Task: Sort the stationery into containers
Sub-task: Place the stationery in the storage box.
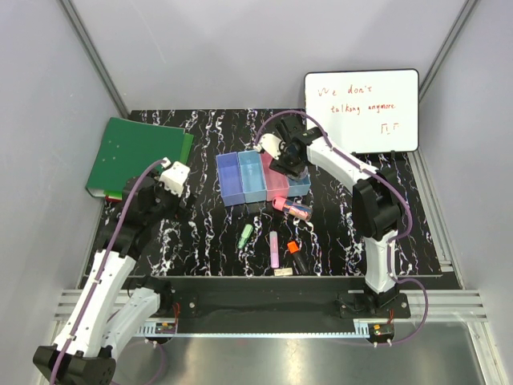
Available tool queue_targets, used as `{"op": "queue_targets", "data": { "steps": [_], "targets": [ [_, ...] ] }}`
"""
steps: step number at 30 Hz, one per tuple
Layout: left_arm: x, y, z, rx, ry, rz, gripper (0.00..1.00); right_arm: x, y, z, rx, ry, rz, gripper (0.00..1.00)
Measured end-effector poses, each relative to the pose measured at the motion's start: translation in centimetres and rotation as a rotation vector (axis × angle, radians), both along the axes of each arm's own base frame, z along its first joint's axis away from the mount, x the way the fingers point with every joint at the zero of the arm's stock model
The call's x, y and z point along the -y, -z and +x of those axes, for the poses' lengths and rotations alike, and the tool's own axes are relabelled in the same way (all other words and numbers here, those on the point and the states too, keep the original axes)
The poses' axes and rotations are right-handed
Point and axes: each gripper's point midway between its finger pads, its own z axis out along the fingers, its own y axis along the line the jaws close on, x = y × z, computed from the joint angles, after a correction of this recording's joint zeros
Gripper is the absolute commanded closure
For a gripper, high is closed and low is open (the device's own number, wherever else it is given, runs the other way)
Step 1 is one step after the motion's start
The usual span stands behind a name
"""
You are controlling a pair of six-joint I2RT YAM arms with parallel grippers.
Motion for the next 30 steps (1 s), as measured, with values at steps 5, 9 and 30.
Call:
{"op": "queue_targets", "data": {
  "steps": [5,9,30],
  "targets": [
    [0.0,0.0,0.0,0.0,0.0,0.0,0.03,0.0,0.4,0.0,-0.006,-0.01,-0.006,0.43],
    [0.0,0.0,0.0,0.0,0.001,0.0,0.03,-0.1,1.1,0.1,-0.016,-0.019,-0.014,0.41],
    [0.2,0.0,-0.1,-0.001,0.008,-0.005,0.02,0.7,0.8,1.8,0.059,-0.039,-0.081,0.28]
  ]
}}
